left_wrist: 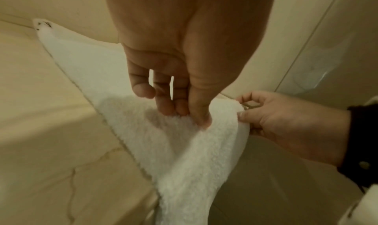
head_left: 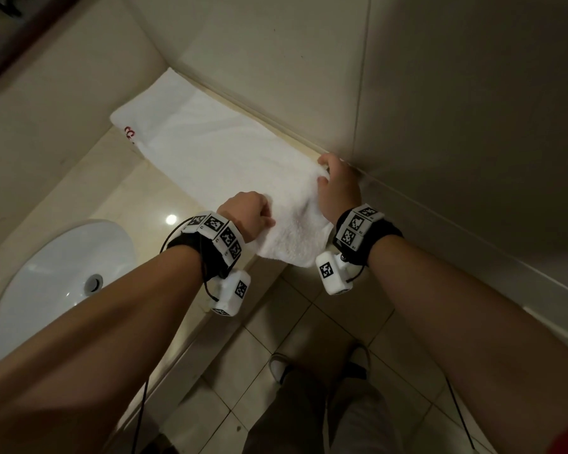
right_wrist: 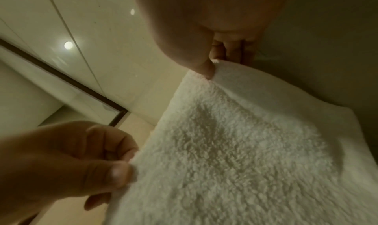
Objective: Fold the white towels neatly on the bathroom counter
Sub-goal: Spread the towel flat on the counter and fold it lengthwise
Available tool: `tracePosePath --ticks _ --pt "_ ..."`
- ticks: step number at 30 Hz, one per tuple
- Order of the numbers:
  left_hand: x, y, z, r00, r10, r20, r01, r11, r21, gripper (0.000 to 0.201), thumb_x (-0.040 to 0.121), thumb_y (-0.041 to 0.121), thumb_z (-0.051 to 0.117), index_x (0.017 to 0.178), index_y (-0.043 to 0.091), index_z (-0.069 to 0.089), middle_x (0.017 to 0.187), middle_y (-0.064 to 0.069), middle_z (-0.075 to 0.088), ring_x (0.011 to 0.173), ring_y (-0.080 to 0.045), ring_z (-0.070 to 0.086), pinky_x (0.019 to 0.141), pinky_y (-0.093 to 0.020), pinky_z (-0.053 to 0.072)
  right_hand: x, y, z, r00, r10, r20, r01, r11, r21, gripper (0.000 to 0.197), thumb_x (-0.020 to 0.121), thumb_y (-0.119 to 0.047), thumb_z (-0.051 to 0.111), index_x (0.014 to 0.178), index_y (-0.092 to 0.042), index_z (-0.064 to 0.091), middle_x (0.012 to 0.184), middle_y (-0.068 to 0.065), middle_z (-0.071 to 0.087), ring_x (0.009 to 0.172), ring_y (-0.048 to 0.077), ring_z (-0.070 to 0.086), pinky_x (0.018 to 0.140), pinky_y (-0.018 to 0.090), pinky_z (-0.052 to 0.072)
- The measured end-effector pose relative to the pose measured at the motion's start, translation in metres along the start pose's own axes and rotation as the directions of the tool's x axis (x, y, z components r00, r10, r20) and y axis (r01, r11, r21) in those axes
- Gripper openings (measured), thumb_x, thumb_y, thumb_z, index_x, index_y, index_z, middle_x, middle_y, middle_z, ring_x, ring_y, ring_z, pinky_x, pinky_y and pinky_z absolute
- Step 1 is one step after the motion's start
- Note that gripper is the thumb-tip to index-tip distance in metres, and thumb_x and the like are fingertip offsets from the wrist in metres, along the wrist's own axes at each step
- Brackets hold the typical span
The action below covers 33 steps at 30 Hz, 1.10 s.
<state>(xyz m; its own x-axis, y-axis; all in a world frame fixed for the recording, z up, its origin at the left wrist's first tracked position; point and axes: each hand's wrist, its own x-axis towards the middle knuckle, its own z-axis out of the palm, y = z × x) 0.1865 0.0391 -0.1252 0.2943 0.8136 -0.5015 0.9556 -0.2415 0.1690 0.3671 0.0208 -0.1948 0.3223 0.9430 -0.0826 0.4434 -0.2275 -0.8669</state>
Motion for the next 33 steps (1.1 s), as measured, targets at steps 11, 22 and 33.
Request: tracePosePath --ticks 11,22,33 --pt "0.005 -0.002 -0.012 0.985 0.105 0.137 -0.098 0.994 -0.053 0.02 0.086 0.025 0.072 0.071 0.018 0.06 0.068 0.009 0.057 0.065 -0.008 0.052 0.061 -0.021 0.039 0.001 0.007 0.004 0.999 -0.021 -0.038 0.013 0.98 -0.199 0.039 0.086 0.004 0.043 0.118 -0.018 0.05 0.121 0.003 0.058 0.108 0.022 0.054 0.079 0.024 0.037" --pt "0.027 -0.018 -0.024 0.973 -0.09 -0.21 0.073 0.994 -0.086 0.017 0.092 0.021 0.048 0.097 0.019 0.064 0.095 0.0 0.063 0.089 -0.022 0.058 0.074 -0.03 0.043 -0.007 -0.023 0.007 0.955 -0.287 0.075 0.296 0.898 -0.325 0.052 0.074 -0.002 0.053 0.125 -0.009 0.058 0.122 0.009 0.058 0.112 0.031 0.053 0.097 0.046 0.042" --pt "0.095 -0.073 -0.037 0.861 -0.206 -0.465 0.201 0.978 -0.062 0.038 0.085 0.031 0.041 0.122 0.033 0.05 0.141 0.003 0.043 0.129 -0.026 0.035 0.096 -0.048 0.033 0.011 -0.072 0.055 0.913 -0.195 0.359 0.338 0.855 -0.394 0.058 0.09 -0.01 0.05 0.146 -0.021 0.038 0.157 0.005 0.025 0.146 0.024 0.016 0.12 0.034 0.014"
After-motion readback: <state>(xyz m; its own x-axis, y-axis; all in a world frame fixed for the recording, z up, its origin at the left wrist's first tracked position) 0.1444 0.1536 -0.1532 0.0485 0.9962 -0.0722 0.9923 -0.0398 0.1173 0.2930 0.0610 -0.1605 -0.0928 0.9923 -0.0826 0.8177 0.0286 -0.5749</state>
